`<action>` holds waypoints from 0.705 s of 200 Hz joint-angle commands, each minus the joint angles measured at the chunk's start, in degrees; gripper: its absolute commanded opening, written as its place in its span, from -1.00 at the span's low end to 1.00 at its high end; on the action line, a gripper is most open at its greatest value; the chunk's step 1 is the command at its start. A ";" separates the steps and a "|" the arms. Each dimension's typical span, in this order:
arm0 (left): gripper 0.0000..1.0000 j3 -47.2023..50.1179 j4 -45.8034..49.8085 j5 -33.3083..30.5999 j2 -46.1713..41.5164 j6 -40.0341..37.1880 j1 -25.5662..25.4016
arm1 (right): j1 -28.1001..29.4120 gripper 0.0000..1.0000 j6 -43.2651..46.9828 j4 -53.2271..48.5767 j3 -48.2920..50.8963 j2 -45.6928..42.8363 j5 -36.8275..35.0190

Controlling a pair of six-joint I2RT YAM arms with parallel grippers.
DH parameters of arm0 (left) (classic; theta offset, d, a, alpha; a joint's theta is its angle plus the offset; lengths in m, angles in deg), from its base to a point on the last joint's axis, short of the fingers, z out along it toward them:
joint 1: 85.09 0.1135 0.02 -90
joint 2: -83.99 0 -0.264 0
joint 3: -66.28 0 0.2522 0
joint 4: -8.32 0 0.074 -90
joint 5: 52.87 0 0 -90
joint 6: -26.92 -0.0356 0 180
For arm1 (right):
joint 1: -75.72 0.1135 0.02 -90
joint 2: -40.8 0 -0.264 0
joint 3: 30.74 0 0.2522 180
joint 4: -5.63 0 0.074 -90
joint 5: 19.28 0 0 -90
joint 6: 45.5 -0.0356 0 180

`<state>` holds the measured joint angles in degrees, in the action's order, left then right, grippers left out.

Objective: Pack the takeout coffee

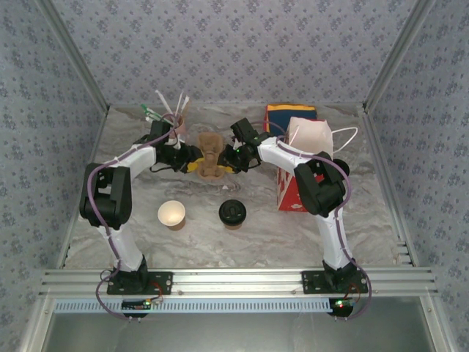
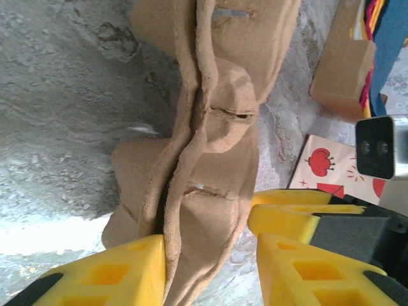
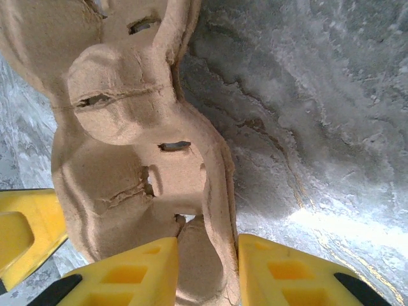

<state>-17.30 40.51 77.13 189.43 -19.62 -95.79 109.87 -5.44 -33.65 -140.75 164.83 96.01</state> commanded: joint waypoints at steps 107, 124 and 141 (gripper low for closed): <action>-0.29 -0.66 4.59 -0.81 -0.81 -4.83 -0.02 | 0.74 -0.34 1.33 -1.20 -2.00 -0.59 0.44; -0.42 -0.85 5.20 -1.66 -0.26 -5.82 -0.11 | 0.80 -0.35 1.43 -1.30 -2.18 -0.54 0.45; -0.59 -0.69 5.12 -2.19 0.02 -5.77 -0.12 | 0.83 -0.36 1.67 -1.61 -2.28 -0.72 0.21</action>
<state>-16.10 43.20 76.00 189.43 -22.96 -95.59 109.94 -5.02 -34.33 -141.10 164.83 95.60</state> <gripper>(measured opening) 0.236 0.322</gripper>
